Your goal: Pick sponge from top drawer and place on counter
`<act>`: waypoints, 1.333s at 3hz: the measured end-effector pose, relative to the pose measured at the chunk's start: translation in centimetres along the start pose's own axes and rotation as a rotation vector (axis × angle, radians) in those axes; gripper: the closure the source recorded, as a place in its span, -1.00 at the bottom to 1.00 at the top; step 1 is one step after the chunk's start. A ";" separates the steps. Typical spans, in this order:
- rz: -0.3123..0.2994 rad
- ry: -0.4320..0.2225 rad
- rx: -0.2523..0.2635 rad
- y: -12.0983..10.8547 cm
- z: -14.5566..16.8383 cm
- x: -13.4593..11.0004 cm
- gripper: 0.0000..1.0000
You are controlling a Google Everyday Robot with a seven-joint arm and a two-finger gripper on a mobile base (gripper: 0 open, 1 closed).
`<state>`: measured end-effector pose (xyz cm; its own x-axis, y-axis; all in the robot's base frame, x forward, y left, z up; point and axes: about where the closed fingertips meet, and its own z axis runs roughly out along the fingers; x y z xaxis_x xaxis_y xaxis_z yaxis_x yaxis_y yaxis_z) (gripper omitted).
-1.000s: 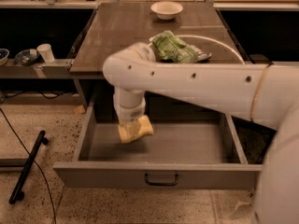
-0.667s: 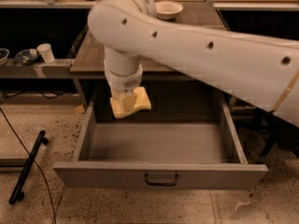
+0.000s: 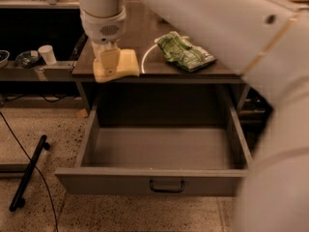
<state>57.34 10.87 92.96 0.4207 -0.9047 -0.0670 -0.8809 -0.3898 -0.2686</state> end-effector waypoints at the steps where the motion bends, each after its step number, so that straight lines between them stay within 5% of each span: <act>1: 0.202 -0.085 -0.057 -4.8 2.9 -2.4 1.00; 2: 0.407 -0.199 -0.028 -9.2 4.3 -4.6 1.00; 3: 0.474 -0.216 -0.019 -10.0 4.7 -5.1 1.00; 4: 0.475 -0.216 -0.019 -10.0 4.7 -5.1 1.00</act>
Offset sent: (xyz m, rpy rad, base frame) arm 0.1200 0.1426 -0.0171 0.5008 0.2326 -0.5904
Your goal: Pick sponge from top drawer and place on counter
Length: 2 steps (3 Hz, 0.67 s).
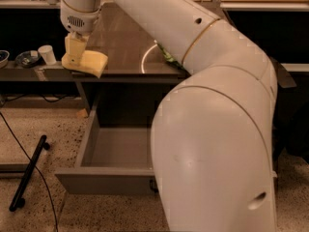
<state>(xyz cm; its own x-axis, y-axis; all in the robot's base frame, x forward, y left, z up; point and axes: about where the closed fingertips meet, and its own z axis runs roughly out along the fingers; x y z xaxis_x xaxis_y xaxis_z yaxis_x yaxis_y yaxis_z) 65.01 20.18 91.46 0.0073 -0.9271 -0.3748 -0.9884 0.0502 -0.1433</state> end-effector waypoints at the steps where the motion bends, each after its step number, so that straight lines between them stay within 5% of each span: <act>1: 0.064 -0.048 0.094 -3.4 -1.5 0.9 1.00; 2: 0.188 -0.119 0.252 -6.9 -5.0 2.8 1.00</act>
Offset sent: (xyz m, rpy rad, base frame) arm 0.0977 -0.1020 0.0911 0.3691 -0.3404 -0.6123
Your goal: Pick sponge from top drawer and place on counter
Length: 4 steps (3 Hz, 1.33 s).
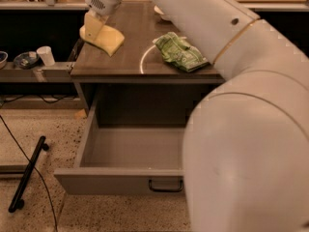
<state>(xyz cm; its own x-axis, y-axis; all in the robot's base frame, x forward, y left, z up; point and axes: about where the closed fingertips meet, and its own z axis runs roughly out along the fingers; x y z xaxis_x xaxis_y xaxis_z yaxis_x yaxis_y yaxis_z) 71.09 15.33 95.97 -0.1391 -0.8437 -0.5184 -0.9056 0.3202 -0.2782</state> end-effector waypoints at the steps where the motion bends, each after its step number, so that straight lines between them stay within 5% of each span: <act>1: 0.144 -0.042 0.179 -3.0 -1.8 1.8 1.00; 2: 0.307 -0.122 0.291 -6.6 -1.4 2.8 1.00; 3: 0.491 -0.140 0.270 -9.3 2.8 4.0 1.00; 4: 0.565 -0.188 0.268 -11.4 2.2 2.7 1.00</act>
Offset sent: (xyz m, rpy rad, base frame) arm 0.0992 -0.0827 0.0151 0.5023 -0.0939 -0.7701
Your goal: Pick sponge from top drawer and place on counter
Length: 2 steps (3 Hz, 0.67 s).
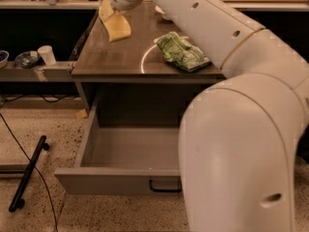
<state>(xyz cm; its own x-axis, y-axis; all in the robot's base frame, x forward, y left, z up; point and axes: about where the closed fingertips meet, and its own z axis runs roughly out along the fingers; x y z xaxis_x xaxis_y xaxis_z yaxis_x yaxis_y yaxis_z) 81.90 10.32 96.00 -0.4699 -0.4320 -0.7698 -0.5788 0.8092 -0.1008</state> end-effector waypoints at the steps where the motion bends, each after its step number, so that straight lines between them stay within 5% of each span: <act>1: 0.033 0.106 0.010 -0.4 1.0 2.0 1.00; 2: 0.032 0.136 0.011 -0.5 1.0 2.8 0.61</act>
Offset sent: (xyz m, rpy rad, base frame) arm 0.0002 -0.0069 -0.0185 -0.0384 0.0827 -0.0348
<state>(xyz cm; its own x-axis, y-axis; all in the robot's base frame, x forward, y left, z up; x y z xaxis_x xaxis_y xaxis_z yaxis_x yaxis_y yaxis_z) 81.55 9.16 93.30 -0.5748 -0.4550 -0.6802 -0.5549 0.8276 -0.0847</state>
